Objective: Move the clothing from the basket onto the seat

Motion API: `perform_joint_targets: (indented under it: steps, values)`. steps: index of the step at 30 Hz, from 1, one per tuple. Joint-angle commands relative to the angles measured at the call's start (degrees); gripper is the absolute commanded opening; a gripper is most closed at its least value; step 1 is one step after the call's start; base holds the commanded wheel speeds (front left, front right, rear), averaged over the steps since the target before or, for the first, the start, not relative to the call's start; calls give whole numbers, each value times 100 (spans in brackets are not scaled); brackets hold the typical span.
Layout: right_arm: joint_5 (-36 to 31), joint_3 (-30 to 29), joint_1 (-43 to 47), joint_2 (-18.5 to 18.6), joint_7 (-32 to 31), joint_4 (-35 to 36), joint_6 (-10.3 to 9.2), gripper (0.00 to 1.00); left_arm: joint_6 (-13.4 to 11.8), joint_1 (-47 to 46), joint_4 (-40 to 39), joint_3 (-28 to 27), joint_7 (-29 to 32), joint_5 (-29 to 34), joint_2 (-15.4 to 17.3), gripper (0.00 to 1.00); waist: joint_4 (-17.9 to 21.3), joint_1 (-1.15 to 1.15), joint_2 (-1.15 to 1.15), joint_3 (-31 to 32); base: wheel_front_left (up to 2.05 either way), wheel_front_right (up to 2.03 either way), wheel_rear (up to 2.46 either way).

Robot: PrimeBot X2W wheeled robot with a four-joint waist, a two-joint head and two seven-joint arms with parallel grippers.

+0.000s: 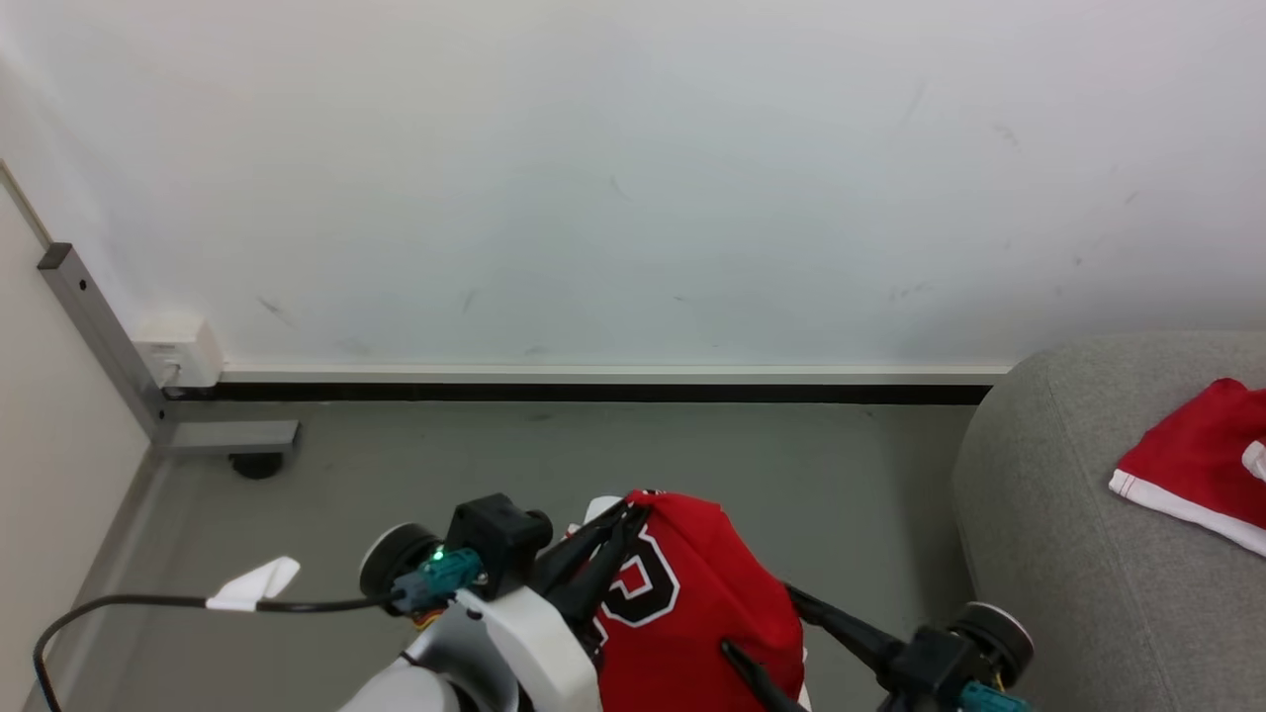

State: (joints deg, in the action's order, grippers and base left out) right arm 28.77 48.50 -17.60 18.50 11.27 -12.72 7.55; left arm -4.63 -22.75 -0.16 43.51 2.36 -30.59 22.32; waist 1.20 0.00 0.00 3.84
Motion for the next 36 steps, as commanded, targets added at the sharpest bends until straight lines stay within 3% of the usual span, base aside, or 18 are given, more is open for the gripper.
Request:
perform_joint_targets:
  steps: [1,6,18,19,20,21,30,31,32,33,36]
  values:
    - [178,201,-216,35,-51,-53,-13,100,26,-40,10,18,-41,-77,-35,0,-9,0,0,-3,0,0,0]
    - [527,964,-1034,-46,-189,-494,-13,100,63,-99,70,81,-53,-76,-98,0,-35,0,0,-32,0,0,0]
    - [1635,2057,-2091,-855,151,-1849,-13,100,168,-240,182,222,-75,-107,-260,0,-129,0,0,-84,0,0,0]
    - [1699,2079,-2149,-899,208,-1926,-13,81,167,-243,189,226,-88,-109,-267,0,-135,0,0,-89,0,0,0]
    - [1764,2098,-2185,-942,260,-1986,-13,28,167,-239,197,235,-98,-110,-272,0,-139,0,0,-92,0,0,0]
    - [1822,2123,-2222,-978,310,-2011,-13,0,168,-239,205,243,-99,-112,-273,0,-143,0,0,-96,0,0,0]
    - [2013,2054,-2405,-962,408,-1924,-13,0,110,-227,315,203,-231,-37,-204,3,-120,0,0,-141,0,0,0]
    - [1974,1985,-2390,-940,399,-1881,-13,0,70,-242,331,188,-263,16,-192,32,-115,0,0,-154,0,0,0]
    - [1953,1926,-2368,-915,398,-1838,-13,0,55,-245,361,172,-300,16,-193,47,-112,0,0,-167,0,0,0]
    - [1930,1851,-2346,-886,399,-1791,-13,0,44,-240,392,158,-344,13,-193,100,-108,0,0,-177,0,0,0]
    - [1848,1678,-2270,-795,400,-1695,-13,0,27,-200,483,129,-444,-6,-189,100,-94,0,0,-204,0,0,0]
